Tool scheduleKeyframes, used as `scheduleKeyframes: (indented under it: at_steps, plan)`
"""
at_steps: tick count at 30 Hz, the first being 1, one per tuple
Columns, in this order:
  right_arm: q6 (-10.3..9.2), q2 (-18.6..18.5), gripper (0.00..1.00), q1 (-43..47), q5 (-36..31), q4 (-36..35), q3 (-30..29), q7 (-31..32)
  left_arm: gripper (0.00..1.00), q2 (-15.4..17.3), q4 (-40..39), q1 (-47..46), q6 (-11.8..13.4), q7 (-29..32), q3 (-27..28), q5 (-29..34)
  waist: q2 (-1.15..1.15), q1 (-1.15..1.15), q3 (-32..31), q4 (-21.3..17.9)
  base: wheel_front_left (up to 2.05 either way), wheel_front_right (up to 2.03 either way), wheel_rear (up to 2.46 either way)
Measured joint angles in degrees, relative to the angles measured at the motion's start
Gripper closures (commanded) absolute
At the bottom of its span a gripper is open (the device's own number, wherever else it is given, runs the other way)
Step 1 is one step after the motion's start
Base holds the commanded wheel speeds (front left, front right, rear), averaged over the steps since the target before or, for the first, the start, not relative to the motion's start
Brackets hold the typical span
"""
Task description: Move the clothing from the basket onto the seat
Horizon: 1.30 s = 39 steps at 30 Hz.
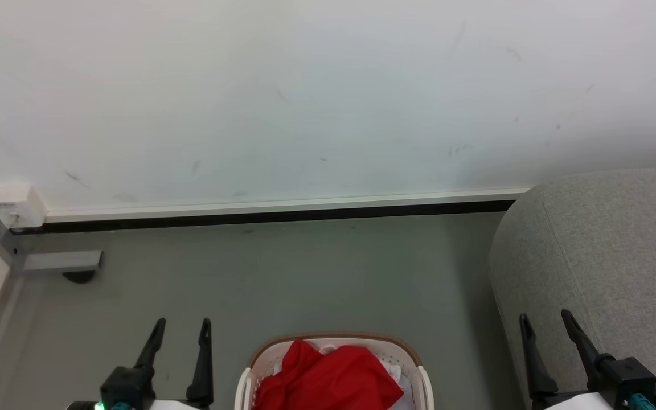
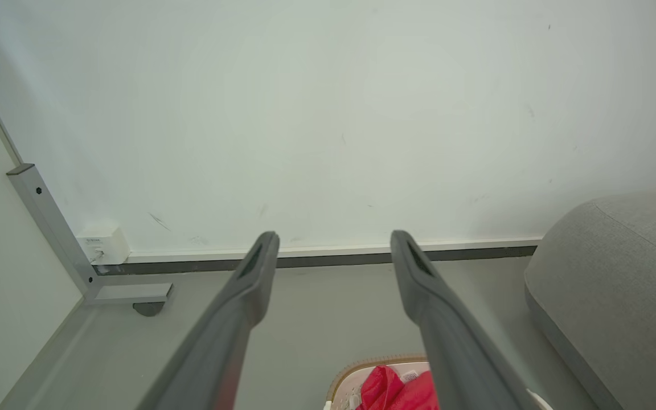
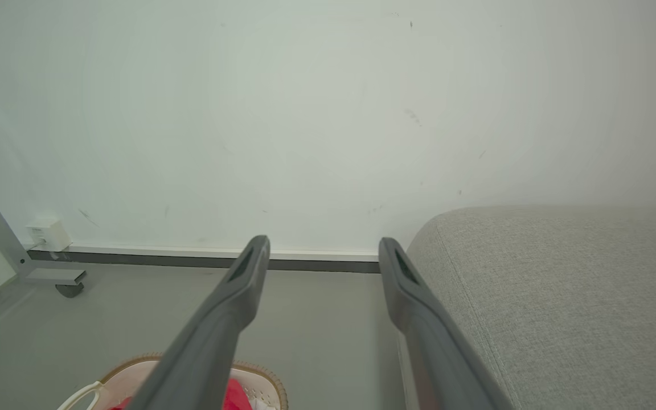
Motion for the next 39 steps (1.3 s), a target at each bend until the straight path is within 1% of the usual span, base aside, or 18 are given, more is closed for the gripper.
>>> scheduleKeyframes:
  at_steps: [12, 17, 19, 25, 30, 36, 39]
  plan:
    - [0.00, -0.02, 0.00, -1.03, 1.24, 0.14, 0.24, 0.18, 0.00, -0.03, 0.41, -0.01, -0.22, -0.01, 0.65, -1.10, 0.00, 0.00, 1.08, -1.00, 0.00, 0.00, 0.00]
    - [0.00, -0.01, 0.00, -3.23, 1.71, -0.79, 0.23, 0.15, 0.00, 0.76, 2.43, -2.29, -1.10, 0.04, -0.33, -1.02, 0.00, 0.00, 3.87, -2.21, 0.00, 0.00, 0.00]
    - [0.00, -0.02, 0.00, -4.06, 1.96, -1.18, 0.27, 0.14, 0.00, 1.30, 3.81, -3.87, -1.91, 0.81, -1.35, -0.47, 0.00, 0.00, 5.40, -2.84, 0.00, 0.00, 0.00]
    - [0.00, -0.04, 0.00, -6.96, 3.25, -2.36, 1.33, 0.05, 0.00, 2.80, 9.65, -10.45, -4.50, 5.01, -6.00, 2.91, 0.00, 0.00, 10.95, -5.08, 0.00, 0.00, 0.00]
    - [0.00, -0.07, 0.00, -10.19, 4.64, -4.00, 3.32, -0.01, 0.00, 4.54, 17.34, -16.91, -6.89, 10.82, -11.41, 6.97, 0.00, 0.00, 16.11, -7.32, 0.00, 0.00, 0.00]
    - [0.00, -0.08, 0.00, -13.56, 5.71, -7.46, 6.27, -0.02, 0.00, 6.91, 26.62, -24.63, -9.01, 17.84, -19.94, 11.91, 0.00, 0.01, 22.53, -9.93, 0.00, 0.00, 0.00]
    - [0.00, -0.08, 0.00, -15.03, 6.27, -9.27, 7.01, -0.04, 0.00, 7.40, 30.83, -28.02, -9.22, 20.08, -24.81, 12.93, 0.00, 0.00, 25.71, -11.02, 0.00, 0.00, 0.00]
